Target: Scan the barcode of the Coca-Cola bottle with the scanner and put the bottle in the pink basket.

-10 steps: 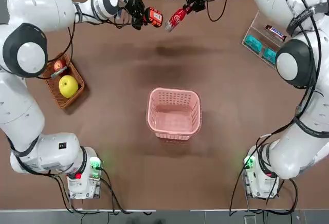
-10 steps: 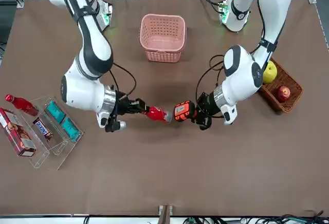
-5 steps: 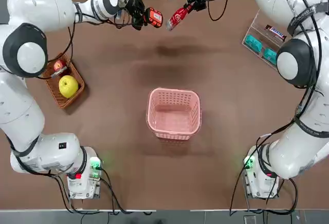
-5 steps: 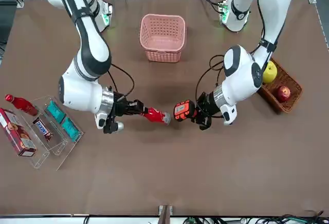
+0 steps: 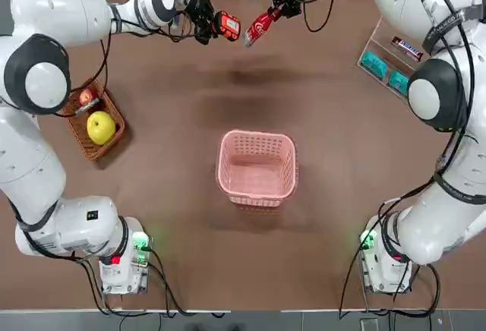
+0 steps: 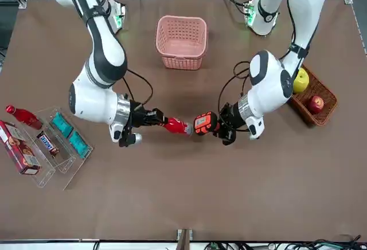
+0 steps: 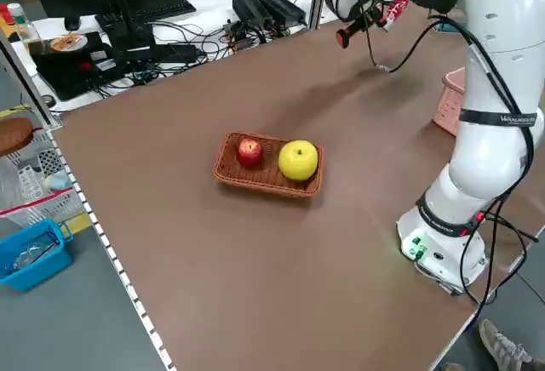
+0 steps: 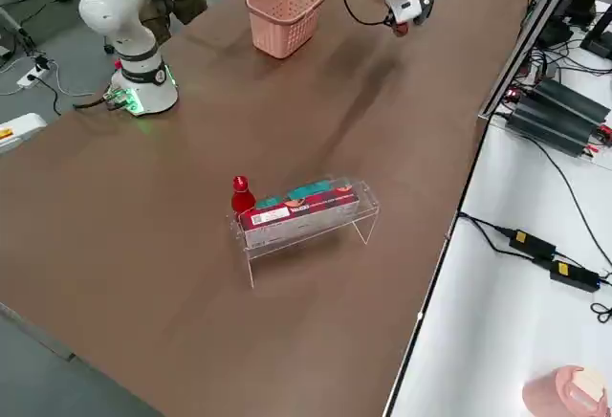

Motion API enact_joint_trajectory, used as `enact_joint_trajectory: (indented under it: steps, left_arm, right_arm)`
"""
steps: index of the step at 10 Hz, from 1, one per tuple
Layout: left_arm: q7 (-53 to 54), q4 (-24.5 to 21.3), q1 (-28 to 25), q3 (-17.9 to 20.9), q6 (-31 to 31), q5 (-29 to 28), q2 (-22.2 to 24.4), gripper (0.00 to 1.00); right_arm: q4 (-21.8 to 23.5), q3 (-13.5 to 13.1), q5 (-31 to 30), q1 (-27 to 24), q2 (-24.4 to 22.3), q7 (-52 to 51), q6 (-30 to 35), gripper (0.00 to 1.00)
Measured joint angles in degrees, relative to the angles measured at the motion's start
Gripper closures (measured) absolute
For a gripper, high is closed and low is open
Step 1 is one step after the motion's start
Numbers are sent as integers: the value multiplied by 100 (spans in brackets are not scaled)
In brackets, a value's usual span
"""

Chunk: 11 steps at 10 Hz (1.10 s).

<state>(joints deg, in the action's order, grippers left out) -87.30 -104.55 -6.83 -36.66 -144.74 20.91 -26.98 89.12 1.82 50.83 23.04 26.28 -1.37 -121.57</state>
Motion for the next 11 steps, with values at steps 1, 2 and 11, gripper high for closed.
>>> enact_joint_trajectory:
  steps: [1,2,11]
  left_arm:
    - [0,0,0,0,0,0,0,64]
    - [0,0,0,0,0,0,0,64]
    - [-170,0,-137,18,809,-591,103,64]
  right_arm:
    - [-1,3,2,46,-6,-37,0,67]
    - [-1,3,3,74,-8,-77,0,67]
    - [53,-22,-1679,72,-789,256,1887,67]
